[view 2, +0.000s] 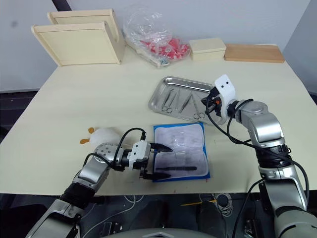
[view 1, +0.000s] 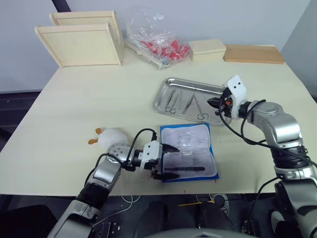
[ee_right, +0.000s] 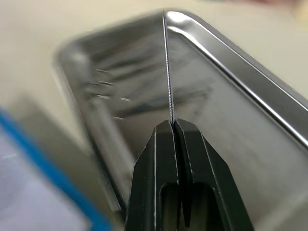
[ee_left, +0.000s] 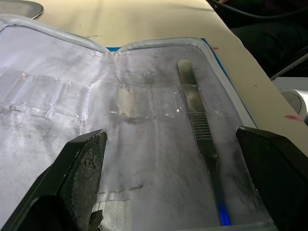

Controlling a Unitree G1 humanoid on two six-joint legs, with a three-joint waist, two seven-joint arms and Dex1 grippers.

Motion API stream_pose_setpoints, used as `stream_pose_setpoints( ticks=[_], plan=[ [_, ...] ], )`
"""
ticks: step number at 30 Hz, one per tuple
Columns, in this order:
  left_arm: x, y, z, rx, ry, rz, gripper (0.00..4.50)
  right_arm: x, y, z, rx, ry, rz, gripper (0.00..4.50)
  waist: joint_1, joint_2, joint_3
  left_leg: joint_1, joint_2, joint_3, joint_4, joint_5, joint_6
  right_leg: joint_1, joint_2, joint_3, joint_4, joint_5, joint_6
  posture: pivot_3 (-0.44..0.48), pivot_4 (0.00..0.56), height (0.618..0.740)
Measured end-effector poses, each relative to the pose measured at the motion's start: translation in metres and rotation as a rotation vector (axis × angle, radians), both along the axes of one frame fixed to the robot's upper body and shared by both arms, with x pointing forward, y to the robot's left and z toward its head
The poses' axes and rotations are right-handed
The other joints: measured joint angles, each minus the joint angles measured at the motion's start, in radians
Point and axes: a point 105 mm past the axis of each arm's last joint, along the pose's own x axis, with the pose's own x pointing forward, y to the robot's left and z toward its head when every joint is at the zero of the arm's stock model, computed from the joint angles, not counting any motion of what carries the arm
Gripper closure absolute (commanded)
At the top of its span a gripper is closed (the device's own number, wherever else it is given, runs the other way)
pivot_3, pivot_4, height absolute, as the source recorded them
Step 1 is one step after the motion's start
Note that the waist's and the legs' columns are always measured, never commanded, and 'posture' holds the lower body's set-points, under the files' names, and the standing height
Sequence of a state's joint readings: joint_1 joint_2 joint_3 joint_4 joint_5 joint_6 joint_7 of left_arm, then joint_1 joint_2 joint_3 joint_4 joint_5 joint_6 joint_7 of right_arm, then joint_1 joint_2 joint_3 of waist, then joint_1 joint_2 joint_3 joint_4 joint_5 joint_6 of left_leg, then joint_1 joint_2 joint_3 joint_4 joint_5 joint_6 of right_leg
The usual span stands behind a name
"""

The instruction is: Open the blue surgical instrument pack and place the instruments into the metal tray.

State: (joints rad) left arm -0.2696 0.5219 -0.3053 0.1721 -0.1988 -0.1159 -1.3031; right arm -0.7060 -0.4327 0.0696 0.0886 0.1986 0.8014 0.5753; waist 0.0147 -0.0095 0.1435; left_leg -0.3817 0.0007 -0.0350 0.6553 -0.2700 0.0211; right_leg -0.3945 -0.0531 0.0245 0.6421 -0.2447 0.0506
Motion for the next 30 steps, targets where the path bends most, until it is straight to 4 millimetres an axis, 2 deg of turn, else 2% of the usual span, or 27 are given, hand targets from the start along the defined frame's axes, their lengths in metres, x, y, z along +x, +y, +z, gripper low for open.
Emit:
stream_pose_setpoints(
  ticks=[8,17,22,24,26,27,28,30],
  plan=[
    [-0.001,0.000,0.000,-0.001,-0.001,0.001,0.00,0.022,-0.003,-0.015,-0.030,0.044,-0.163,4.46,-0.002,0.001,0.000,0.000,0.000,0.000,0.000,-0.001,0.001,0.000,0.000,0.000,0.000,0.000,0.001,0.000,0.150,0.740],
    [-0.003,0.000,0.000,-0.003,-0.003,0.000,0.00,0.031,0.003,-0.046,-0.031,0.161,-0.240,4.46,-0.003,0.001,-0.001,0.000,-0.001,0.001,-0.001,-0.002,0.003,0.000,-0.001,0.001,-0.001,0.000,0.001,0.000,0.150,0.740],
    [-0.003,0.000,0.000,-0.003,-0.005,0.003,0.00,0.035,0.005,-0.046,-0.023,0.165,-0.249,4.46,-0.004,0.001,-0.001,0.000,-0.001,0.001,-0.001,-0.002,0.003,0.000,-0.001,0.001,-0.001,0.000,0.001,0.000,0.150,0.740],
    [-0.003,0.000,0.000,-0.003,-0.005,0.003,0.00,0.035,0.005,-0.046,-0.021,0.165,-0.248,3.90,-0.004,0.001,-0.001,0.000,-0.001,0.000,-0.001,-0.002,0.004,0.000,-0.001,0.000,-0.001,0.000,0.001,0.000,0.150,0.740],
    [-0.003,0.000,0.000,-0.003,-0.005,0.003,0.00,0.036,0.005,-0.045,-0.020,0.163,-0.245,2.80,-0.004,0.001,-0.001,0.000,-0.002,0.000,-0.001,-0.002,0.004,0.000,-0.001,0.001,-0.001,-0.001,0.001,0.000,0.150,0.740],
    [-0.003,0.000,0.000,-0.003,-0.005,0.003,0.00,0.036,0.006,-0.045,-0.020,0.163,-0.245,2.75,-0.004,0.001,-0.001,0.000,-0.001,0.000,-0.001,-0.002,0.004,0.000,-0.001,0.000,-0.001,-0.001,0.001,0.000,0.150,0.740],
    [-0.003,0.000,0.000,-0.003,-0.005,0.003,0.00,0.036,0.006,-0.045,-0.019,0.163,-0.244,2.17,-0.004,0.001,-0.001,0.000,-0.002,0.000,-0.001,-0.002,0.004,0.000,-0.001,0.000,-0.001,-0.001,0.001,0.000,0.150,0.740],
    [-0.004,0.000,0.000,-0.003,-0.006,0.003,0.00,0.036,0.005,-0.043,-0.016,0.151,-0.232,1.67,-0.004,0.001,-0.001,0.000,-0.002,0.001,-0.001,-0.002,0.004,0.000,-0.001,0.001,-0.001,-0.001,0.001,0.000,0.150,0.740]
  ],
)
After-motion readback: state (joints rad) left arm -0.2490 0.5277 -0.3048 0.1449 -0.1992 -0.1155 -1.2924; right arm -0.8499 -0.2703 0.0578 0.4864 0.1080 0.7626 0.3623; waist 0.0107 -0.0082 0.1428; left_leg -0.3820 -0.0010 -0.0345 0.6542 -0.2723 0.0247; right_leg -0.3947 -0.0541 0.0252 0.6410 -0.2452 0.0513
